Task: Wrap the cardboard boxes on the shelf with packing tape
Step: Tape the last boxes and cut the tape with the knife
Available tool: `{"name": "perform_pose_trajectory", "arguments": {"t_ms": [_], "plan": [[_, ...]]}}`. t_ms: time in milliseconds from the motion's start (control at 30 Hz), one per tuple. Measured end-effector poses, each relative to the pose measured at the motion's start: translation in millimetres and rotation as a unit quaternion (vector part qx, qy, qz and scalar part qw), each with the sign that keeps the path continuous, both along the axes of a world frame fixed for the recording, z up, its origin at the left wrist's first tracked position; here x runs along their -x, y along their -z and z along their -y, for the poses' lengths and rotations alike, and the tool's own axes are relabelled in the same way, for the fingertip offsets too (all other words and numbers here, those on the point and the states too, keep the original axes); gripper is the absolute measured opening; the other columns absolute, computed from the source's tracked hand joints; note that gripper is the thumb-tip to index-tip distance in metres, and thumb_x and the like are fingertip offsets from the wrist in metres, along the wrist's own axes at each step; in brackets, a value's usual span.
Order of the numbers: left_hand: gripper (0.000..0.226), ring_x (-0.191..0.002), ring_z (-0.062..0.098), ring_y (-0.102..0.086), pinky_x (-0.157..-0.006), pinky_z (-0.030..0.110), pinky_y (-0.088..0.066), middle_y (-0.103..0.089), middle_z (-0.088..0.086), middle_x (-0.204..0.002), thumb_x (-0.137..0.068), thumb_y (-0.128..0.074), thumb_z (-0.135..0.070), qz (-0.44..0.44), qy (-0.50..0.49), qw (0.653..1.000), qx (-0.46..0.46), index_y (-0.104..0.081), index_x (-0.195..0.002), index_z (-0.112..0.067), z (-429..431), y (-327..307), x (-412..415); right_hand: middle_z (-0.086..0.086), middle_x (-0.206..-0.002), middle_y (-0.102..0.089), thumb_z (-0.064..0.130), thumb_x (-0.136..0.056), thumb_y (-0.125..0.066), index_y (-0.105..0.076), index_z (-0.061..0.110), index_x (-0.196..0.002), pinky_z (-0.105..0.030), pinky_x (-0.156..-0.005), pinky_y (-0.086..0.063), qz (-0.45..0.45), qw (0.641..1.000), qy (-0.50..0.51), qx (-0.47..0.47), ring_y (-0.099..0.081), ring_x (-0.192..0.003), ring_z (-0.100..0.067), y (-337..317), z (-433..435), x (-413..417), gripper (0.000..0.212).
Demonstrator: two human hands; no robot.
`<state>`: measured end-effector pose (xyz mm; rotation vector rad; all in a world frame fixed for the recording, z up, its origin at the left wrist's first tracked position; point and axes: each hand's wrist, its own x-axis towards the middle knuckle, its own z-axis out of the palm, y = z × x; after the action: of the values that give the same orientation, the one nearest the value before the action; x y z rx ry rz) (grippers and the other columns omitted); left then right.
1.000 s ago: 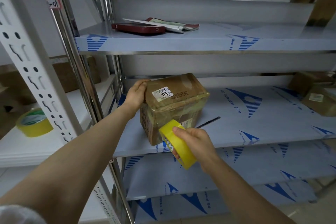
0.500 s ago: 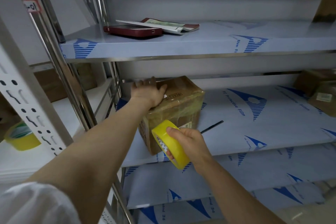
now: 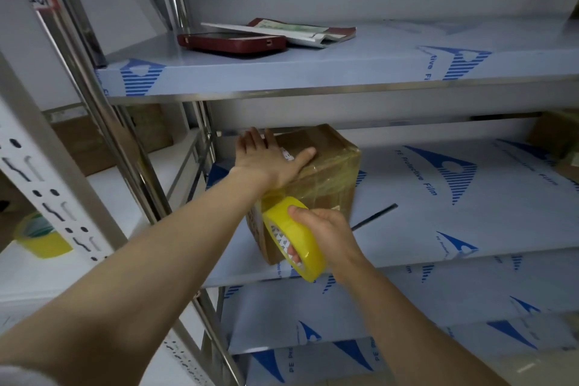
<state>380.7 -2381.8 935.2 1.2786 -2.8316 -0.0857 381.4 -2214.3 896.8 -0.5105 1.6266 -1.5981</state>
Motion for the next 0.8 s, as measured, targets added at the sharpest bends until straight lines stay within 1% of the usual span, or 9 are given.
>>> {"name": "perform_pose_trajectory", "arguments": {"t_ms": [133, 333, 433, 500, 567, 600, 667, 700, 800], "plan": [[0.107, -0.147, 0.032, 0.001, -0.117, 0.043, -0.001, 0.002, 0.017, -0.159, -0.078, -0.015, -0.085, 0.024, 0.001, 0.999, -0.035, 0.003, -0.153, -0.010, 1.2, -4.3, 0.6, -0.019, -0.056, -0.060, 0.024, -0.086, -0.068, -0.062, 0.007, -0.060, -0.038, -0.059, -0.050, 0.005, 1.000, 0.002, -0.004, -0.058, -0.056, -0.031, 1.1, 0.5, 0.3, 0.032], [0.072, -0.130, 0.034, -0.042, -0.104, 0.038, -0.036, -0.041, 0.018, -0.145, -0.096, -0.020, -0.061, -0.036, -0.005, 0.999, -0.005, -0.042, -0.140, -0.008, 37.4, -9.1, 3.0, -0.017, -0.054, -0.058, 0.023, -0.087, -0.067, -0.064, 0.016, -0.043, -0.034, -0.058, -0.048, 0.023, 1.000, -0.002, 0.000, -0.056, -0.054, -0.028, 0.9, -2.4, 3.5, 0.045], [0.060, -0.122, 0.033, -0.050, -0.095, 0.036, -0.040, -0.051, 0.020, -0.136, -0.103, -0.016, -0.045, -0.082, -0.044, 0.995, -0.039, -0.053, -0.128, -0.004, 44.1, -11.9, 7.1, -0.015, -0.053, -0.058, 0.024, -0.087, -0.067, -0.062, 0.016, -0.042, -0.035, -0.058, -0.047, 0.015, 1.000, -0.010, -0.001, -0.055, -0.058, -0.030, -1.2, 2.1, 3.3, 0.046], [0.065, -0.120, 0.034, -0.052, -0.096, 0.036, -0.039, -0.053, 0.022, -0.132, -0.103, -0.013, -0.047, -0.106, -0.081, 0.988, -0.080, -0.055, -0.124, -0.001, 48.0, -14.8, 7.6, -0.016, -0.053, -0.058, 0.024, -0.087, -0.067, -0.063, 0.015, -0.043, -0.033, -0.056, -0.047, 0.017, 1.000, -0.007, 0.001, -0.055, -0.056, -0.029, -3.4, 5.5, 2.5, 0.045], [0.082, -0.129, 0.034, -0.044, -0.109, 0.041, -0.032, -0.045, 0.022, -0.141, -0.095, -0.010, -0.064, -0.093, -0.101, 0.982, -0.126, -0.047, -0.135, -0.004, 47.5, -17.8, 4.4, -0.018, -0.053, -0.058, 0.022, -0.087, -0.067, -0.064, 0.011, -0.050, -0.032, -0.054, -0.047, 0.022, 1.000, -0.001, 0.000, -0.055, -0.053, -0.029, -4.9, 7.2, 1.7, 0.039], [0.093, -0.138, 0.034, -0.032, -0.116, 0.046, -0.018, -0.033, 0.020, -0.150, -0.087, -0.008, -0.075, -0.073, -0.097, 0.983, -0.135, -0.037, -0.144, -0.007, 43.1, -20.7, 3.0, -0.018, -0.053, -0.058, 0.022, -0.088, -0.066, -0.064, 0.006, -0.058, -0.032, -0.054, -0.048, 0.021, 1.000, -0.001, 0.000, -0.055, -0.051, -0.028, -5.8, 7.8, 1.4, 0.034], [0.107, -0.147, 0.028, -0.001, -0.115, 0.049, 0.008, -0.004, 0.011, -0.160, -0.075, -0.008, -0.087, -0.015, -0.057, 0.994, -0.088, -0.011, -0.153, -0.014, 26.5, -18.7, -0.3, -0.016, -0.053, -0.059, 0.021, -0.088, -0.064, -0.063, 0.000, -0.068, -0.028, -0.051, -0.048, 0.014, 1.000, 0.003, -0.003, -0.055, -0.046, -0.025, -7.9, 7.4, 1.9, 0.030], [0.108, -0.147, 0.025, 0.006, -0.114, 0.048, 0.011, 0.003, 0.009, -0.160, -0.073, -0.009, -0.089, 0.008, -0.026, 0.998, -0.050, -0.004, -0.153, -0.016, 16.2, -14.5, -1.8, -0.015, -0.054, -0.060, 0.020, -0.089, -0.063, -0.063, -0.001, -0.069, -0.024, -0.048, -0.048, 0.013, 1.000, 0.007, -0.005, -0.055, -0.044, -0.024, -9.2, 7.5, 1.6, 0.029], [0.111, -0.147, 0.029, 0.006, -0.118, 0.047, 0.002, 0.005, 0.013, -0.160, -0.072, -0.013, -0.090, 0.013, 0.037, 0.999, -0.011, -0.001, -0.153, -0.016, -2.2, 0.3, -3.0, -0.017, -0.062, -0.061, 0.020, -0.090, -0.062, -0.064, -0.003, -0.076, -0.022, -0.047, -0.048, 0.017, 1.000, 0.013, -0.013, -0.055, -0.047, -0.024, -11.6, 9.0, -0.7, 0.027]]}}
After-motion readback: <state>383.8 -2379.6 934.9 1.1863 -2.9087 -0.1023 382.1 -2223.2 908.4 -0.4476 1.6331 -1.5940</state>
